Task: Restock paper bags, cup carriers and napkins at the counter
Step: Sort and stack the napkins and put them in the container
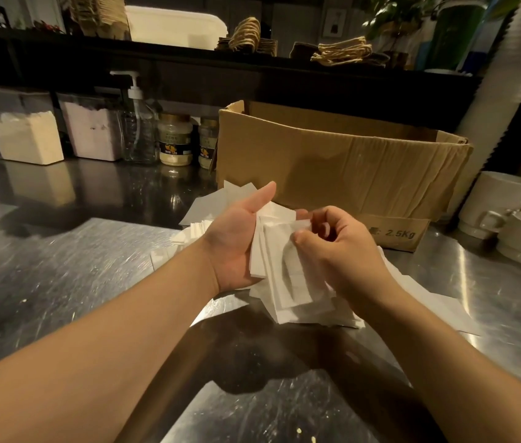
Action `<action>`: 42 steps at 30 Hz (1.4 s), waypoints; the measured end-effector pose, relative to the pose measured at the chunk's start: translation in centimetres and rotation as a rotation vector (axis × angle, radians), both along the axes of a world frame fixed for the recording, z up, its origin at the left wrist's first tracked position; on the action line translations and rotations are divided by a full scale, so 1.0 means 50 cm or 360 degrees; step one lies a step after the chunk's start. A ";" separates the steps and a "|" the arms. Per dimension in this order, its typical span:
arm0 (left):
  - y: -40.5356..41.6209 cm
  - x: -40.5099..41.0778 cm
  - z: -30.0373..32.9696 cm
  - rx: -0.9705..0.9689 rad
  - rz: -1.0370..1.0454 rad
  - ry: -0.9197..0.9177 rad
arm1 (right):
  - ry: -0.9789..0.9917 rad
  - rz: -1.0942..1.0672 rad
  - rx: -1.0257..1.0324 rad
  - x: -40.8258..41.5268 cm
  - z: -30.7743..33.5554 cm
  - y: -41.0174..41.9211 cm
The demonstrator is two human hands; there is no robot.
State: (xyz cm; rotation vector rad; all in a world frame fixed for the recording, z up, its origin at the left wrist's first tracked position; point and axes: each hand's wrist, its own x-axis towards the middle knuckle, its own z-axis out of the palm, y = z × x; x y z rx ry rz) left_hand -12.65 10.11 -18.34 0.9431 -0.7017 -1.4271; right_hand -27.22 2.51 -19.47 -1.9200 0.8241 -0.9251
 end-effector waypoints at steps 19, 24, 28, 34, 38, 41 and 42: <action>0.002 -0.010 0.005 0.0168 -0.0024 -0.0316 | 0.0332 0.0313 -0.0513 -0.017 0.010 -0.020; -0.002 -0.004 0.003 0.0100 -0.0122 -0.0226 | 0.0031 0.0354 -0.0162 -0.027 0.021 -0.007; 0.003 -0.001 0.000 -0.0041 -0.0235 -0.0221 | -0.0161 0.0301 -0.0052 -0.031 0.026 -0.009; 0.013 -0.010 0.000 -0.0011 -0.0256 -0.0437 | -0.0123 0.0082 -0.0634 -0.031 0.016 -0.024; 0.013 -0.012 0.002 -0.0018 -0.0216 -0.0515 | 0.0186 0.0047 -0.0844 -0.028 0.014 -0.027; 0.011 -0.010 -0.001 -0.0017 -0.0221 -0.0579 | 0.0225 0.0066 -0.0824 -0.025 0.013 -0.026; 0.010 -0.009 -0.001 -0.0012 -0.0230 -0.0590 | 0.0208 0.0076 -0.0802 -0.025 0.014 -0.025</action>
